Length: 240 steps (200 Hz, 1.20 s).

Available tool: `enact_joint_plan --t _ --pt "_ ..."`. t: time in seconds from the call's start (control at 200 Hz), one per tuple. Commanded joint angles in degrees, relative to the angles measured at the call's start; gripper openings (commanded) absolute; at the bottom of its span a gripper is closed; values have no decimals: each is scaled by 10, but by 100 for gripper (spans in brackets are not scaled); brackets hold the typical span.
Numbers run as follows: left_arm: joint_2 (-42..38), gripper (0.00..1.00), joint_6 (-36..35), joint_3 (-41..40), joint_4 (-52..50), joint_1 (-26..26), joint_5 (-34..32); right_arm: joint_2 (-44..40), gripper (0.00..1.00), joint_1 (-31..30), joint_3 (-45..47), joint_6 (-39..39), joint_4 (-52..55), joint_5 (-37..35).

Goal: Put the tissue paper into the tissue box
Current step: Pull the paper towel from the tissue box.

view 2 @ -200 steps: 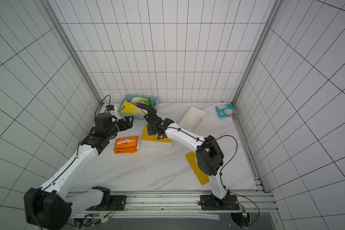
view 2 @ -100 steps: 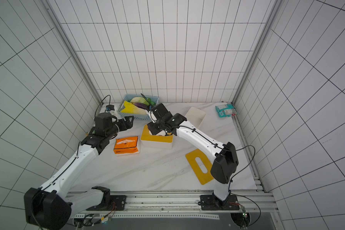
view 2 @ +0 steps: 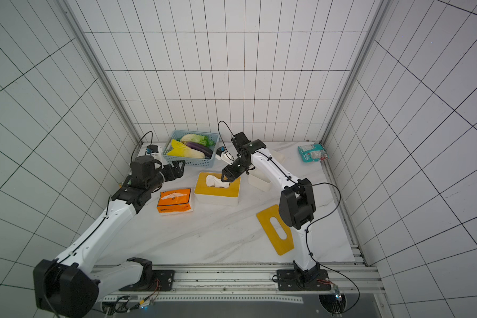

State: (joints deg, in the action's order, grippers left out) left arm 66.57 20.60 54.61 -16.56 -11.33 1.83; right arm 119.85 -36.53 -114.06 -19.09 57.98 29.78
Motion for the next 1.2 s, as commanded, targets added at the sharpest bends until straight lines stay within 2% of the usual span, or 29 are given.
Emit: enact_joint_plan --t 0.0,0.13,0.435,0.645,0.859,1.054,1.079,1.109,1.139,1.194 --pt "4 92 -1 9 6 3 8 10 58 -2 -38 -23 29 15" --pt "5 92 -1 9 6 3 8 24 53 -2 -42 -9 9 18" --pt "8 92 -1 11 5 3 10 28 32 -10 -32 3 -3 36" --pt "9 92 -1 10 5 3 11 -13 12 -13 4 11 -25 36" --pt "9 92 -2 10 4 3 10 -60 1 -13 49 20 -65 30" --pt "10 92 -1 10 4 3 11 -80 0 -16 71 20 -77 21" --pt "11 92 -1 10 4 3 11 -81 7 -16 73 20 -78 18" --pt "11 92 -1 12 4 3 11 -81 24 -17 74 20 -80 13" --pt "11 92 -1 11 4 3 11 -80 33 -17 73 21 -82 7" --pt "12 92 -1 11 4 3 12 -75 44 -17 69 19 -82 -4"
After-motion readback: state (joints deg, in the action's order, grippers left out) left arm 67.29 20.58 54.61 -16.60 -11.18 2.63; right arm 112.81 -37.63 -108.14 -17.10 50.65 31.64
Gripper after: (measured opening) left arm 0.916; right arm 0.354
